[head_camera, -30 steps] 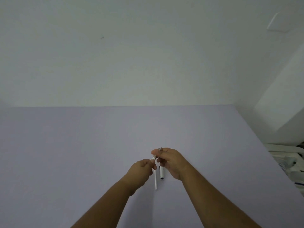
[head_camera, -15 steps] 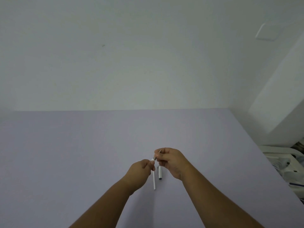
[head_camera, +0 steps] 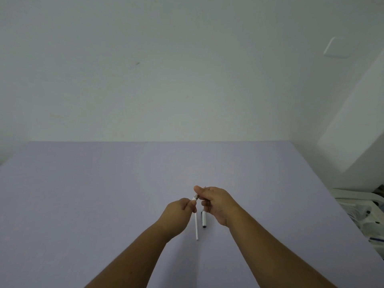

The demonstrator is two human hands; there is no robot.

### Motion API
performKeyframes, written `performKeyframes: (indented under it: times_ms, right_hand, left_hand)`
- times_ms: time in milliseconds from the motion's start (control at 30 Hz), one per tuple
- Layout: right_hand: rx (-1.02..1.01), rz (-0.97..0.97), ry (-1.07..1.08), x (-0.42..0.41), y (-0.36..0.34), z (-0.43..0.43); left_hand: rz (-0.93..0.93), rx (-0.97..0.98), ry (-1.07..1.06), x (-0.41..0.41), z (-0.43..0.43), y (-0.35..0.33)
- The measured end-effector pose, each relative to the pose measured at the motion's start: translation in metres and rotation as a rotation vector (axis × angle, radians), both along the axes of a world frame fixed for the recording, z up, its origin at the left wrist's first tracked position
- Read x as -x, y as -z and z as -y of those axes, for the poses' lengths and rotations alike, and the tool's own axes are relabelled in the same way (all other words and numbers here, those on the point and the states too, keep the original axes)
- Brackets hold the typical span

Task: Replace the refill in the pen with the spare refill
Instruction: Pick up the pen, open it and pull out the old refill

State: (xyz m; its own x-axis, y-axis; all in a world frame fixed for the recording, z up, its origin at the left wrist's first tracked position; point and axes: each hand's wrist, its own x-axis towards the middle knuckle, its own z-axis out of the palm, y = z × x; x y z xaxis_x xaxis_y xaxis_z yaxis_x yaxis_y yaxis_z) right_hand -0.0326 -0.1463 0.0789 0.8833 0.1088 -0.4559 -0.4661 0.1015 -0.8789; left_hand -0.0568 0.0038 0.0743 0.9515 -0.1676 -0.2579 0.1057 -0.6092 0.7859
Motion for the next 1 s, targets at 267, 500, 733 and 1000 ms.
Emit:
performKeyframes:
  times_ms: [267,500,733,1000]
  right_hand:
    - [-0.065,0.041,0.008,0.0021,-0.0011,0.0002]
    - [-0.068,0.068,0.021,0.0053,0.0016,-0.0024]
    - [0.038,0.032,0.025,0.0069,0.0014,-0.0053]
    - [0.045,0.042,0.093,0.0059,-0.0020,-0.0019]
  left_hand:
    - [0.014,0.002,-0.016,0.0022,0.0024,-0.0007]
    - [0.019,-0.007,-0.015,0.0065,0.0012,-0.0007]
    - [0.033,-0.008,-0.023,0.0086,0.0018,-0.0043]
    - [0.034,-0.004,-0.021,0.0075,0.0053,-0.0048]
